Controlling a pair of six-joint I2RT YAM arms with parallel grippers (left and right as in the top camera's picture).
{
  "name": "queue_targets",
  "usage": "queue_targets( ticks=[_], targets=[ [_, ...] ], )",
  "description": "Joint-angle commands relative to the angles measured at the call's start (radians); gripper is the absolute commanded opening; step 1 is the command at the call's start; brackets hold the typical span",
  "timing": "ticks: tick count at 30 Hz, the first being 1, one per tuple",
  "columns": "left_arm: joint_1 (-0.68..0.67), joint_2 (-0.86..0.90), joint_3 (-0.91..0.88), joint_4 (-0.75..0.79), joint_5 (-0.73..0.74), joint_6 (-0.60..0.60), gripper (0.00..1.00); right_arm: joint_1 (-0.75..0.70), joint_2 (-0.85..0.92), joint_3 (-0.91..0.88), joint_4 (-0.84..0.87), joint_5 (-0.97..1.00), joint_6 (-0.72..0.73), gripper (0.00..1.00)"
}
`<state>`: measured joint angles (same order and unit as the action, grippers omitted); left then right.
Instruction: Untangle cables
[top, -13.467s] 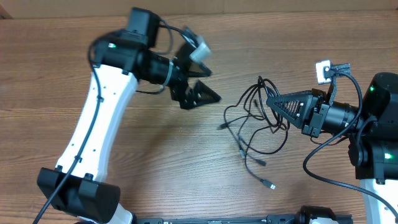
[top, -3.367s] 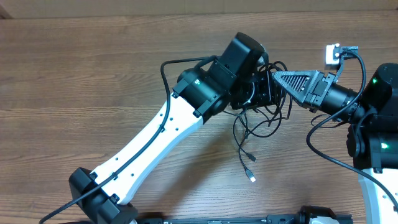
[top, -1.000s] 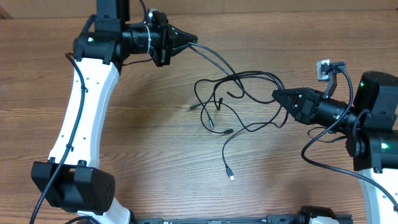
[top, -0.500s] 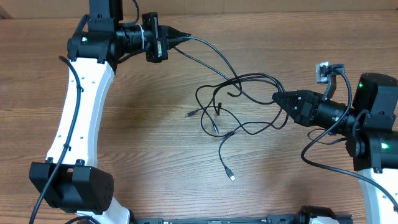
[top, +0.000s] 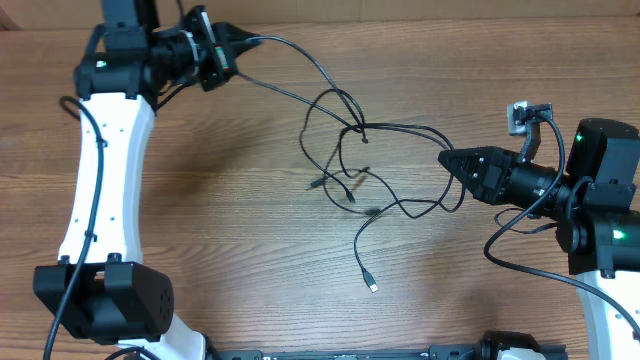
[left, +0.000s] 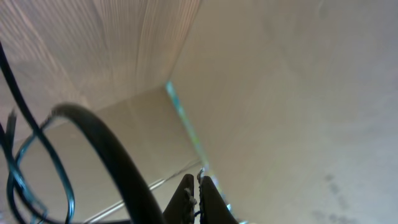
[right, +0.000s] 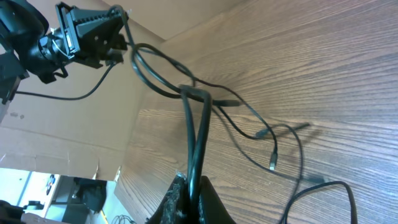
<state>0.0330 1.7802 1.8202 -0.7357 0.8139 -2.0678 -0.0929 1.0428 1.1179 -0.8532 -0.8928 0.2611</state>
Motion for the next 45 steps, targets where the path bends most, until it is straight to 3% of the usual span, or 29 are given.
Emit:
queue_targets(
  ticks=[1, 5, 17, 24, 25, 26, 28, 36, 39, 45],
  targets=[
    [0.047, -0.025, 0.015, -0.026, -0.09, -0.016, 0.04, -0.005, -0.003, 0.003, 0.0, 0.003, -0.008, 0.04],
    [0.083, -0.024, 0.015, -0.07, -0.135, -0.007, 0.04, -0.005, -0.003, 0.003, -0.002, 0.003, -0.008, 0.04],
    [0.035, -0.024, 0.015, -0.077, -0.05, 0.319, 0.04, -0.005, -0.003, 0.003, 0.011, 0.003, -0.008, 0.04],
    [-0.019, -0.024, 0.015, -0.091, -0.132, 0.409, 0.04, -0.005, -0.003, 0.003, 0.013, 0.002, -0.008, 0.04],
    [-0.022, -0.024, 0.015, -0.106, -0.165, 0.417, 0.27, -0.005, -0.003, 0.003, 0.013, 0.002, -0.008, 0.04],
    [-0.024, -0.024, 0.015, -0.137, -0.206, 0.416, 0.6, -0.005, -0.003, 0.003, 0.013, 0.002, -0.008, 0.04],
    [-0.023, -0.024, 0.015, -0.183, -0.254, 0.415, 0.99, -0.005, -0.003, 0.003, 0.012, 0.002, -0.008, 0.04],
    [-0.021, -0.024, 0.015, -0.288, -0.302, 0.462, 1.0, -0.005, -0.003, 0.003, 0.013, 0.002, -0.008, 0.04],
    [-0.021, -0.024, 0.015, -0.283, -0.274, 0.618, 1.0, -0.005, -0.003, 0.003, 0.013, 0.002, -0.008, 0.04],
    [-0.06, -0.024, 0.015, -0.309, -0.275, 1.099, 1.0, -0.005, -0.003, 0.003, 0.018, 0.002, -0.004, 0.04]
  ],
)
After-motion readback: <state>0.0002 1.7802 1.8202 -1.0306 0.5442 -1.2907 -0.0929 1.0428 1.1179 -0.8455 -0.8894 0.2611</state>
